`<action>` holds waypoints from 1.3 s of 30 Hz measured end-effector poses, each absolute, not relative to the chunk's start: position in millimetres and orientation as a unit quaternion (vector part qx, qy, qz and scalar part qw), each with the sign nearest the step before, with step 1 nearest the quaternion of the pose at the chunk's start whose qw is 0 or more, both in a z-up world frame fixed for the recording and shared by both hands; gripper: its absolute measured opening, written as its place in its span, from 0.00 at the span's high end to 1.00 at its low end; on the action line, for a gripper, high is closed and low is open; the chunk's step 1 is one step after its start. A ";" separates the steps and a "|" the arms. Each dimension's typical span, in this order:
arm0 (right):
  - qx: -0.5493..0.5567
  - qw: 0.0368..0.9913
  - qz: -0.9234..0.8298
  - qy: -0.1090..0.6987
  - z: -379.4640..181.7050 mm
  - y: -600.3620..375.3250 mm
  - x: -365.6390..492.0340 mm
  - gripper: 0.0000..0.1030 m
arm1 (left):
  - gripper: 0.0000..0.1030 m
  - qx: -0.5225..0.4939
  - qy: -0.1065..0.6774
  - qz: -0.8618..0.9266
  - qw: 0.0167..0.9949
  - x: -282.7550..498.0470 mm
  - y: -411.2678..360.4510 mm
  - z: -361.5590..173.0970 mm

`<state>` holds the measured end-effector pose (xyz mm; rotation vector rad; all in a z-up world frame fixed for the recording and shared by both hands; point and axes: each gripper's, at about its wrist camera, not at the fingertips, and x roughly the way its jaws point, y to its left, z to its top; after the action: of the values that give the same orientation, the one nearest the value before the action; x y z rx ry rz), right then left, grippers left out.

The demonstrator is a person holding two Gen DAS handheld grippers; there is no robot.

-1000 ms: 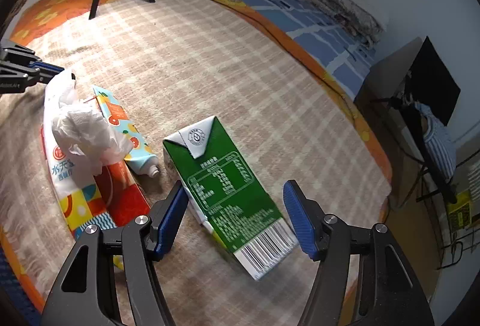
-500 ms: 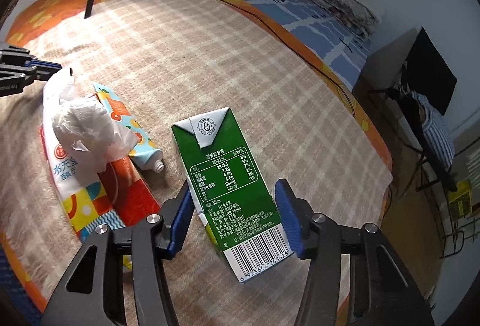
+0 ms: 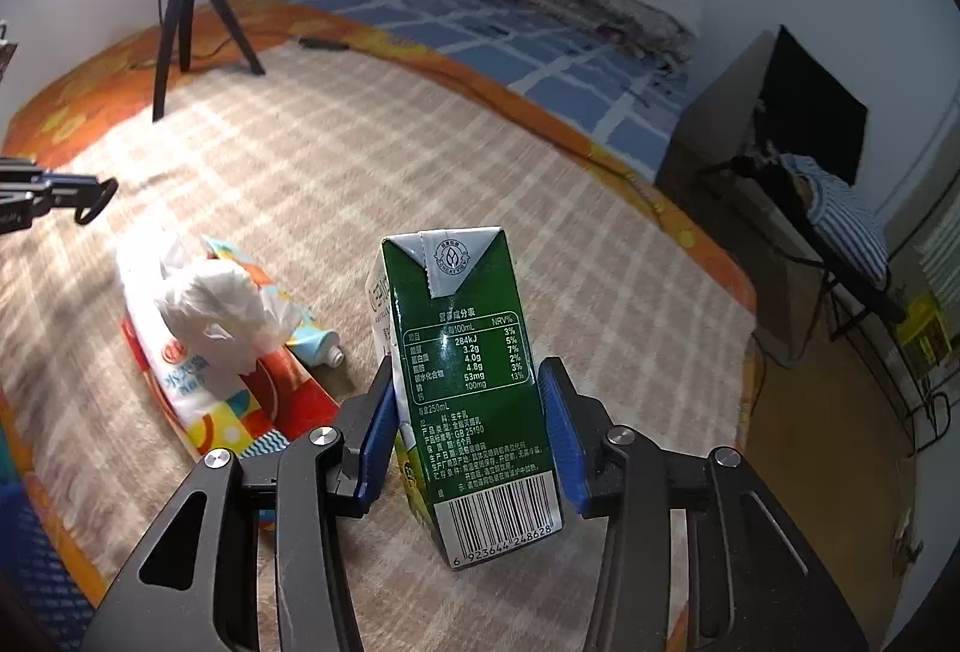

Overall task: Collect trash
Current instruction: 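Grasp the black hair tie with the left tool while the right tool grasps the green milk carton, then carry hair tie and milk carton to the blue basket and open both tools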

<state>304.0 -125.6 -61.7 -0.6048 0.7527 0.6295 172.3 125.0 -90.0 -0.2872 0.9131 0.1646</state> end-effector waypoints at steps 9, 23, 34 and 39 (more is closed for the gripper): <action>-0.248 0.862 0.301 0.323 -24.4 -139.3 266.4 0.57 | 0.98 -0.138 0.433 0.053 0.889 143.3 110.7 -68.1; -0.195 0.849 0.363 0.330 1.7 -152.4 147.6 0.57 | 0.98 -0.137 0.450 0.003 0.883 65.2 67.4 -56.2; -0.164 0.826 0.394 0.367 -18.6 -162.1 74.4 0.57 | 0.98 -0.115 0.470 -0.036 0.874 9.2 22.5 -67.3; -0.160 0.811 0.401 0.395 -40.5 -167.0 55.8 0.57 | 0.98 -0.113 0.489 -0.044 0.864 -9.2 8.6 -82.3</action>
<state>55.8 -167.0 -40.5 -0.3420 0.8443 0.8571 -9.2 8.6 -82.3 -0.2361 1.0259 -0.0924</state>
